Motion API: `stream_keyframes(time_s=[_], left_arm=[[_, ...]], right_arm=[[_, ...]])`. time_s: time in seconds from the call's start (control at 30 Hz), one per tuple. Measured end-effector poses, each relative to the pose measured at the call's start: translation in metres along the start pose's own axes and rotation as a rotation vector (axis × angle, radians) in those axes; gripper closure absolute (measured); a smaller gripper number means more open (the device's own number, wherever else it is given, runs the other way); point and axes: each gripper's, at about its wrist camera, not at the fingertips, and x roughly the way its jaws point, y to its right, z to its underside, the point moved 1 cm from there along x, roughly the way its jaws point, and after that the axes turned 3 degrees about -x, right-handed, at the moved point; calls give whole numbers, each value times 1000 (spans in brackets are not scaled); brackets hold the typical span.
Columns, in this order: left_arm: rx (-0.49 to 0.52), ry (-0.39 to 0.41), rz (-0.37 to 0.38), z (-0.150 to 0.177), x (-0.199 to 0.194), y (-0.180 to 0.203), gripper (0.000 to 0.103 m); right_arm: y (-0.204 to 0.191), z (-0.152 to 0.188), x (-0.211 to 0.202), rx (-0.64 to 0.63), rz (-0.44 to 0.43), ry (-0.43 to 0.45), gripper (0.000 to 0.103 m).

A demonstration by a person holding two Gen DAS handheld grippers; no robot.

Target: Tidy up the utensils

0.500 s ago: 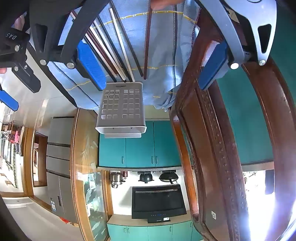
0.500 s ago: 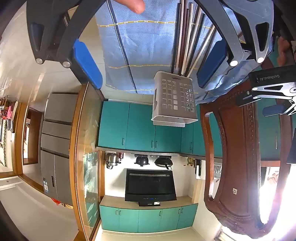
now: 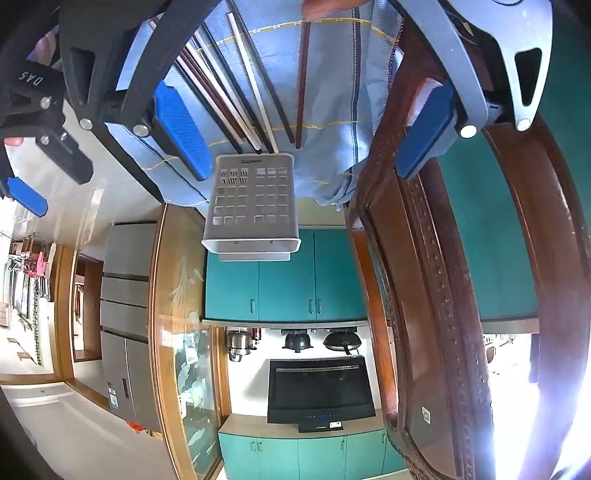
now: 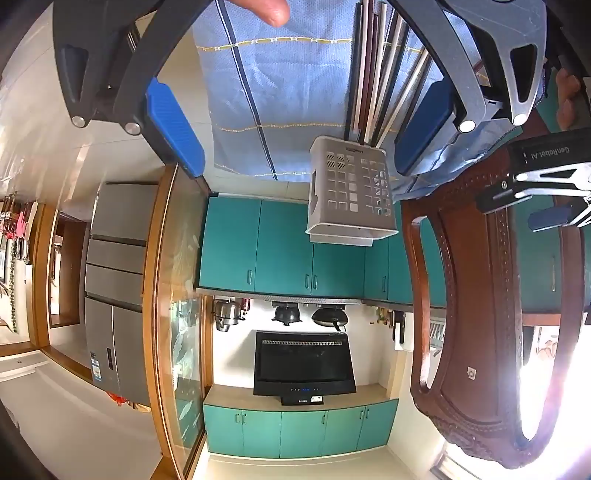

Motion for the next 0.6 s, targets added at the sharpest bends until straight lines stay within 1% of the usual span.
stream_keyframes(time_s=[0.2, 0.6], left_arm=[[3, 5, -3, 3, 0, 3, 3], [1, 3, -4, 5, -2, 2, 3]], right_arm=[[2, -2, 3, 1, 7, -8, 3], [-2, 1, 4, -7, 10, 2, 2]])
